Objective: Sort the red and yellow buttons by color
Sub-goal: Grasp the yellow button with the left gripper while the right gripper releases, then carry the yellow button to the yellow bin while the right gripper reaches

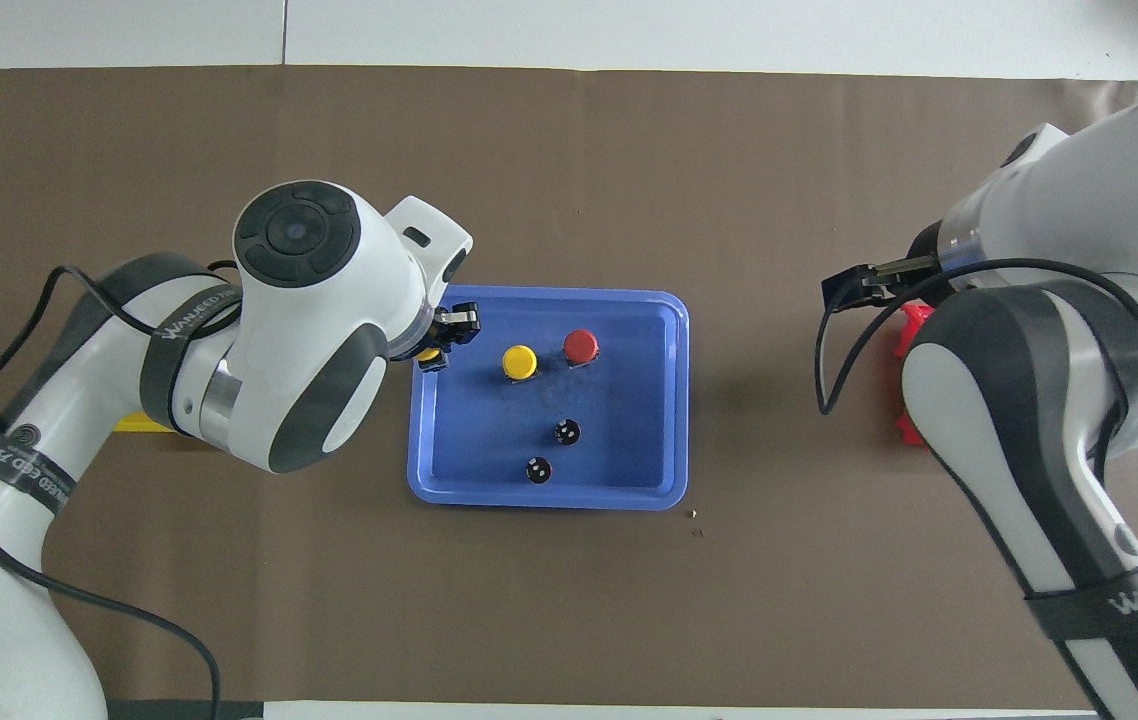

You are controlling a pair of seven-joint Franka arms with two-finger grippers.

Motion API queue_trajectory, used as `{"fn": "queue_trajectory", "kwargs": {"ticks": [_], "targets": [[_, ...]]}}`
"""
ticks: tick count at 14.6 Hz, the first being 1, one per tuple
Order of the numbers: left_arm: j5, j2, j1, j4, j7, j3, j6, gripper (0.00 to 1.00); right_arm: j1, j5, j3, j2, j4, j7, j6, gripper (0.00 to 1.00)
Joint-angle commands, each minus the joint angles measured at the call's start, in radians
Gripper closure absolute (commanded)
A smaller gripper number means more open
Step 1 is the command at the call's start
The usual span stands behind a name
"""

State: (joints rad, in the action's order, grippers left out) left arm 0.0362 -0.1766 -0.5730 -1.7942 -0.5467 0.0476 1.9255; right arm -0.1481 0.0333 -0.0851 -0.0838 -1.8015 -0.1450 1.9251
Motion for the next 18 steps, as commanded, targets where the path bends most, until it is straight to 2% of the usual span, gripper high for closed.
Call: {"fn": "queue_trajectory", "kwargs": {"ticks": [1, 3, 5, 7, 9, 12, 15, 18], "targets": [[0.008, 0.077, 0.151, -0.008, 0.253, 0.008, -0.115, 0.99, -0.189, -0.007, 0.001, -0.127, 0.13, -0.282, 0.031, 0.0], [0.008, 0.126, 0.266, -0.014, 0.419, 0.006, -0.154, 0.99, -0.292, -0.065, 0.001, -0.248, 0.264, -0.439, 0.02, 0.0], [0.008, 0.143, 0.356, -0.022, 0.551, 0.008, -0.172, 0.99, -0.376, -0.133, 0.001, -0.312, 0.262, -0.504, 0.057, 0.0], [0.008, 0.179, 0.427, -0.106, 0.628, 0.008, -0.137, 0.99, -0.377, -0.135, 0.001, -0.314, 0.154, -0.513, 0.167, 0.0], [0.008, 0.221, 0.51, -0.216, 0.732, 0.006, -0.01, 0.98, -0.375, -0.135, 0.001, -0.318, 0.126, -0.513, 0.21, 0.0], [0.008, 0.273, 0.545, -0.365, 0.757, 0.006, 0.116, 0.98, -0.378, -0.135, -0.001, -0.317, 0.093, -0.513, 0.239, 0.1], [0.007, 0.273, 0.545, -0.425, 0.752, 0.006, 0.176, 0.98, -0.384, -0.135, -0.001, -0.31, 0.054, -0.515, 0.271, 0.19], [0.007, 0.267, 0.536, -0.438, 0.749, 0.006, 0.196, 0.98, -0.386, -0.135, -0.001, -0.303, 0.028, -0.513, 0.299, 0.32]]}}
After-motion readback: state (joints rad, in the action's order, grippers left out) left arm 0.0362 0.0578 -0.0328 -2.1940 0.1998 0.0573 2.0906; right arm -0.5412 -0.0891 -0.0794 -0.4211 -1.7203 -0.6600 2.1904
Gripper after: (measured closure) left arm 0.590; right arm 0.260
